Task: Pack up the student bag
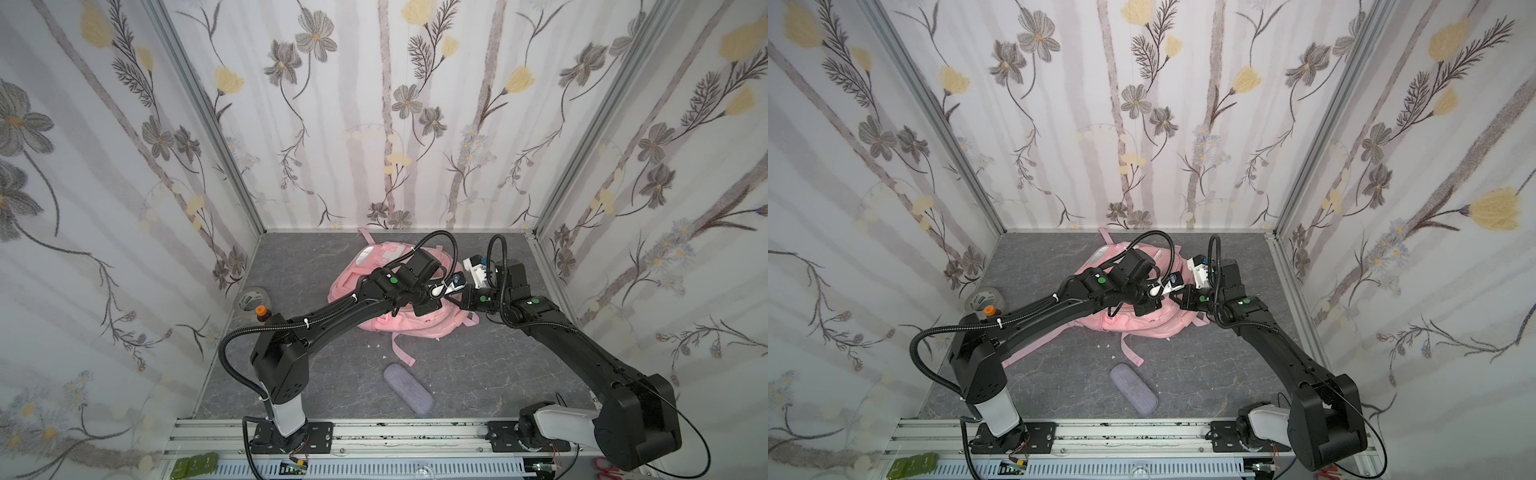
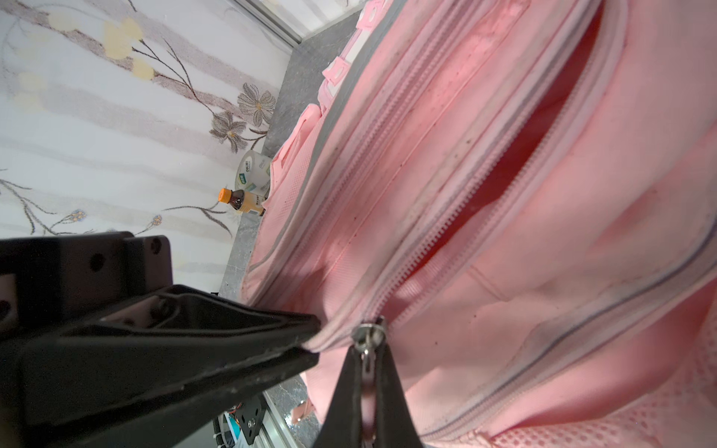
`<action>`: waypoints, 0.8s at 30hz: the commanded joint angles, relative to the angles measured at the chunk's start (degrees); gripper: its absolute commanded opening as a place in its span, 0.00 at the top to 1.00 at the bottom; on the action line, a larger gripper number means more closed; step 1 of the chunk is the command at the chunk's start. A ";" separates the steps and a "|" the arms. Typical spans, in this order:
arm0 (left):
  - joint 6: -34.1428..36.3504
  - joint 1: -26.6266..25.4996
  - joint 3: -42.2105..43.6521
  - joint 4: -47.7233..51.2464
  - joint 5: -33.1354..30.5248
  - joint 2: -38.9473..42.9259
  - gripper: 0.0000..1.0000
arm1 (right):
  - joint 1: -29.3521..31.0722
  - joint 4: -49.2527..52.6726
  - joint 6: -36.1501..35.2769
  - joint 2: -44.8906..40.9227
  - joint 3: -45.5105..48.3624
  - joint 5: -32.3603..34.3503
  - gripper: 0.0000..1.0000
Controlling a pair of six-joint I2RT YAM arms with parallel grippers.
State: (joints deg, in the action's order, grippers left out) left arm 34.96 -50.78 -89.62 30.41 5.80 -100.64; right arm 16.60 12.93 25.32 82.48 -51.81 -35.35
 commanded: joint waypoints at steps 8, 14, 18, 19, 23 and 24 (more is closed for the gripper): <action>6.27 4.30 3.70 1.72 2.20 7.68 1.00 | -7.85 5.10 -8.86 6.31 -4.97 8.71 1.00; 7.68 10.00 8.55 1.38 2.94 12.57 1.00 | -9.26 6.37 -9.92 8.58 -7.62 10.37 1.00; 5.15 14.24 9.27 0.60 -2.13 12.75 1.00 | -7.37 6.50 -8.91 10.91 -9.50 7.97 1.00; 5.16 14.30 8.51 1.55 -2.72 12.50 1.00 | -6.05 6.75 -8.84 11.04 -10.19 7.42 1.00; 4.98 12.32 6.74 3.26 0.83 11.71 0.76 | -0.25 4.33 -4.69 11.70 -11.52 1.89 1.00; 5.25 11.14 4.97 3.19 1.39 11.48 0.71 | 1.37 3.17 -3.25 11.61 -11.47 0.60 1.00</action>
State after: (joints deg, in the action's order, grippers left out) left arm 40.42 -38.09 -82.48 34.89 7.51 -88.86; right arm 15.53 18.83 18.65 93.76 -62.70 -32.53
